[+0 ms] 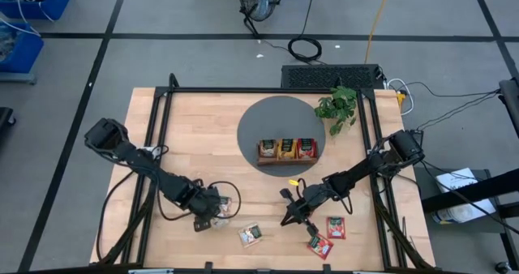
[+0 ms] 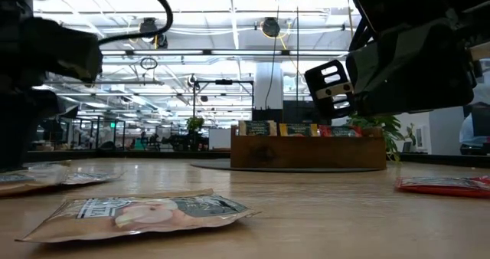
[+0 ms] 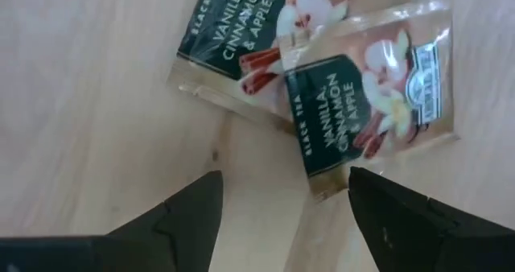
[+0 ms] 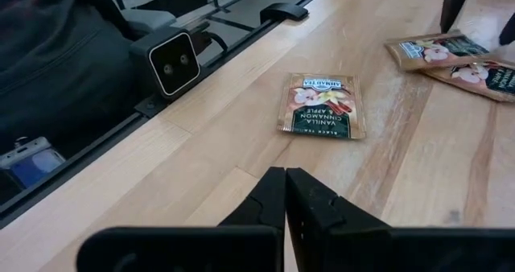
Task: Pick & Place Tea
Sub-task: Put the brown tea bag into the left section of the wooden organizer
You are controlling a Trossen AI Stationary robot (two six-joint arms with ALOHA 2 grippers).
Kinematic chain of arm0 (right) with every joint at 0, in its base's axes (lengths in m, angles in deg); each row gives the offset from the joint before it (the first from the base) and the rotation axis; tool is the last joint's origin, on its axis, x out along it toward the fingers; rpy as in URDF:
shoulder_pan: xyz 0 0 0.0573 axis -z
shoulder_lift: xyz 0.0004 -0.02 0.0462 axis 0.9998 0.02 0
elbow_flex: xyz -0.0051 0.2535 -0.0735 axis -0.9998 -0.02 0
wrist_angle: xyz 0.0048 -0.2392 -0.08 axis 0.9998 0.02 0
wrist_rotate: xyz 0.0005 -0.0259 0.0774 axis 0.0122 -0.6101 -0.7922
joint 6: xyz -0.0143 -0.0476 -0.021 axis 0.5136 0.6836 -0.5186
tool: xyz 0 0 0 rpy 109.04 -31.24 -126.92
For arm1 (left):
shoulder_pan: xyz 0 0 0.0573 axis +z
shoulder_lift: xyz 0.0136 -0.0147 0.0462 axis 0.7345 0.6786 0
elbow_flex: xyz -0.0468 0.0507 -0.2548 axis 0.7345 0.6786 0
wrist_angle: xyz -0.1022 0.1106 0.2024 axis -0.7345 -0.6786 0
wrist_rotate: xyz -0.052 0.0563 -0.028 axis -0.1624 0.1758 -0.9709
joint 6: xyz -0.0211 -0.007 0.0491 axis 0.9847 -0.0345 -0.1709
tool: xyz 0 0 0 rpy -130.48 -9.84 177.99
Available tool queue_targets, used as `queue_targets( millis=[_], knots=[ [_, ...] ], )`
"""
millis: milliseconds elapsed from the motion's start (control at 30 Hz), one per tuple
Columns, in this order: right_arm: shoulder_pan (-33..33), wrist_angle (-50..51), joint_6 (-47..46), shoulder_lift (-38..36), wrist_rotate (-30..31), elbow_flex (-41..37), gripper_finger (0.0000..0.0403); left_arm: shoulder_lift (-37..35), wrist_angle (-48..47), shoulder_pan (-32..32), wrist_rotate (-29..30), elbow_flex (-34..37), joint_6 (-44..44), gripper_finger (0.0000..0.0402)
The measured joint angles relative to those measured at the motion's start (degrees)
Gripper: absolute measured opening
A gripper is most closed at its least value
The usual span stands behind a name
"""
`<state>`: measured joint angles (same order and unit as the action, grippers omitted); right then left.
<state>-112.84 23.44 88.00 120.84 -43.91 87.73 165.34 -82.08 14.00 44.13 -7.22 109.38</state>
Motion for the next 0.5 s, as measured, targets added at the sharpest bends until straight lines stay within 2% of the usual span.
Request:
queue_targets(
  millis=[167,500],
  knots=[
    [0.0,0.0,0.1,0.0,0.0,0.0,0.0000,-0.3,9.6,0.8,-2.9,2.7,0.1,0.0269],
    [0.0,0.0,0.0,0.0,0.0,0.0,0.0000,-0.2,11.8,1.3,-2.9,2.9,0.8,0.0269]
  ],
)
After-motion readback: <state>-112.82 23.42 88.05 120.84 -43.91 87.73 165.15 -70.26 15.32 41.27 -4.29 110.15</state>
